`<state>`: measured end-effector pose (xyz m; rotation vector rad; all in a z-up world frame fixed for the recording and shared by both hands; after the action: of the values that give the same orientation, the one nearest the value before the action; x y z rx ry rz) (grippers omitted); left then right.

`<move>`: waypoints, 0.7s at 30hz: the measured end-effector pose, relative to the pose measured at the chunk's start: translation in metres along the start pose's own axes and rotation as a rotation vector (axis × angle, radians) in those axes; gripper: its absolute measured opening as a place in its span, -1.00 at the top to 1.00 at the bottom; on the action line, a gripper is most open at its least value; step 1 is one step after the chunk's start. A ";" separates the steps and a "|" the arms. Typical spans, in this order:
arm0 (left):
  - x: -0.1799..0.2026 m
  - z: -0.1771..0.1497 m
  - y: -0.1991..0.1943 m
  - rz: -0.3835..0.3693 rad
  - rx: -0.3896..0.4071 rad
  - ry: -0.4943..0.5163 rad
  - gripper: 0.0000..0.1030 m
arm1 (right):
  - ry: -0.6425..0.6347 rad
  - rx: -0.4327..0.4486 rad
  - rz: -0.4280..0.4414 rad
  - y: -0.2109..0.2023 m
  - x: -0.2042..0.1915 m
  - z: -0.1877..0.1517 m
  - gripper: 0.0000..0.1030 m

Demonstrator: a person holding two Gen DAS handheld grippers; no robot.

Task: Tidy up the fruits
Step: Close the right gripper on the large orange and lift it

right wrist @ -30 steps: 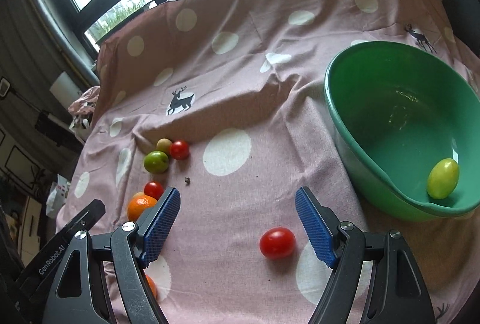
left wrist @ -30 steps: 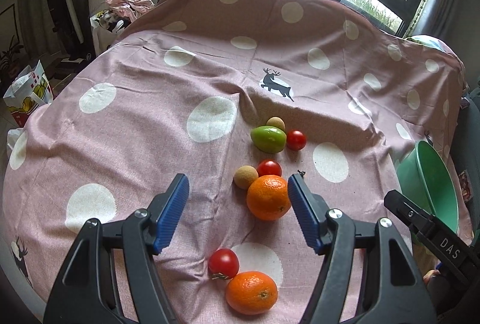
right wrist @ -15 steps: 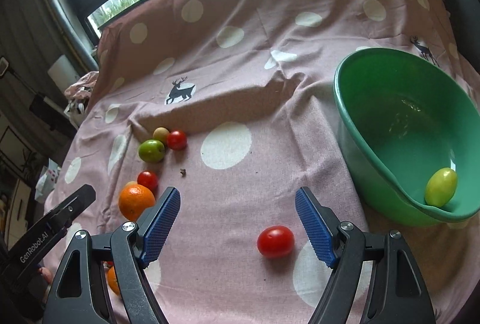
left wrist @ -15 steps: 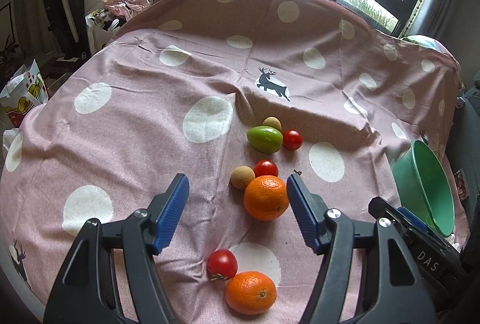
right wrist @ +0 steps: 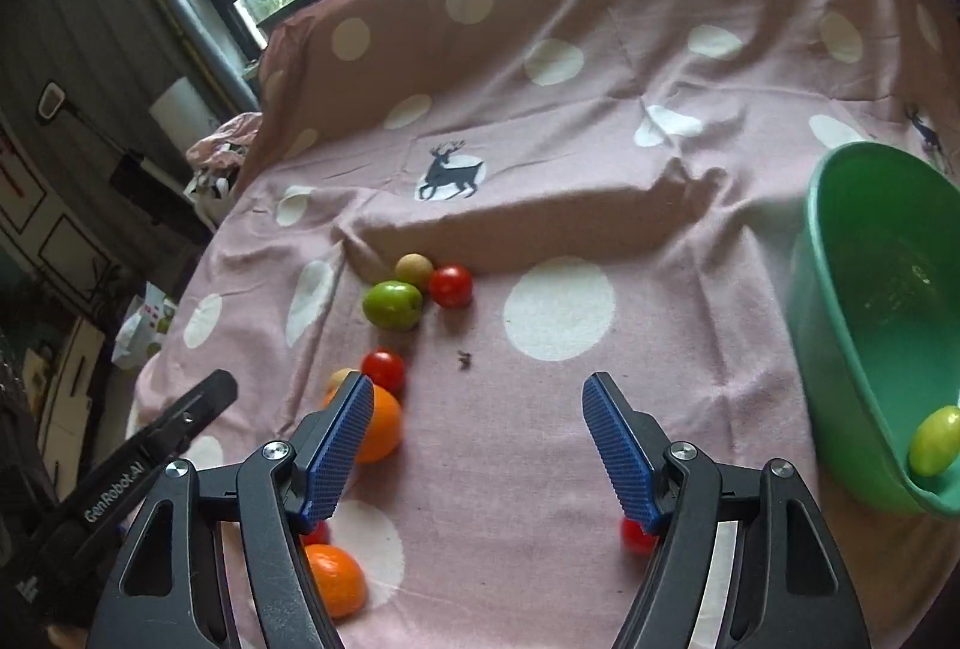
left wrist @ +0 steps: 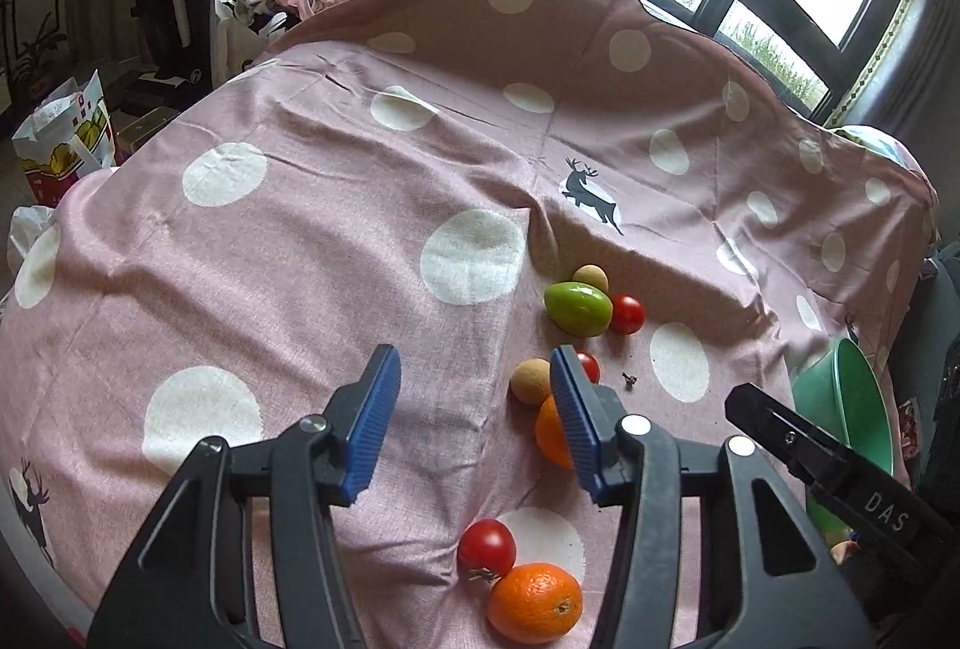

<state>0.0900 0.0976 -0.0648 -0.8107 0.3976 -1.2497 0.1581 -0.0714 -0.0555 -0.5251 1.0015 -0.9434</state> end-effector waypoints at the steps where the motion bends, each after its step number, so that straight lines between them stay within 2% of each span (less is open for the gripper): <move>1: -0.003 0.000 0.000 0.000 -0.004 -0.013 0.09 | -0.008 -0.040 0.023 0.007 -0.008 -0.001 -0.32; 3: -0.008 -0.001 0.001 0.001 -0.010 -0.033 0.13 | -0.016 -0.107 0.043 0.023 -0.021 -0.007 -0.31; 8: -0.015 -0.003 0.003 -0.022 -0.031 -0.053 0.14 | -0.033 -0.207 0.013 0.060 -0.031 -0.027 -0.27; 11: -0.017 -0.004 0.005 -0.015 -0.044 -0.052 0.14 | -0.022 -0.248 0.018 0.073 -0.029 -0.038 -0.13; 13: -0.015 -0.005 0.006 -0.023 -0.049 -0.050 0.14 | 0.002 -0.277 0.061 0.076 -0.030 -0.043 0.00; 17: -0.008 -0.005 0.006 -0.050 -0.053 -0.026 0.14 | 0.021 -0.277 0.075 0.073 -0.029 -0.047 0.07; 21: 0.005 -0.008 0.007 -0.089 -0.071 0.017 0.14 | 0.101 -0.271 0.075 0.053 -0.007 -0.043 0.07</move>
<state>0.0907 0.0909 -0.0749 -0.8864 0.4254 -1.3325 0.1404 -0.0370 -0.1121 -0.6657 1.2416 -0.7773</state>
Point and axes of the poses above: each gripper's, at about its wrist camera, not at the fingertips, and y roughly the way its jaws point, x to its right, z to its top, the point moved 9 cm from there along y, roughly the way its jaws point, and after that the axes turned 14 degrees about y, right-handed, at the moved point
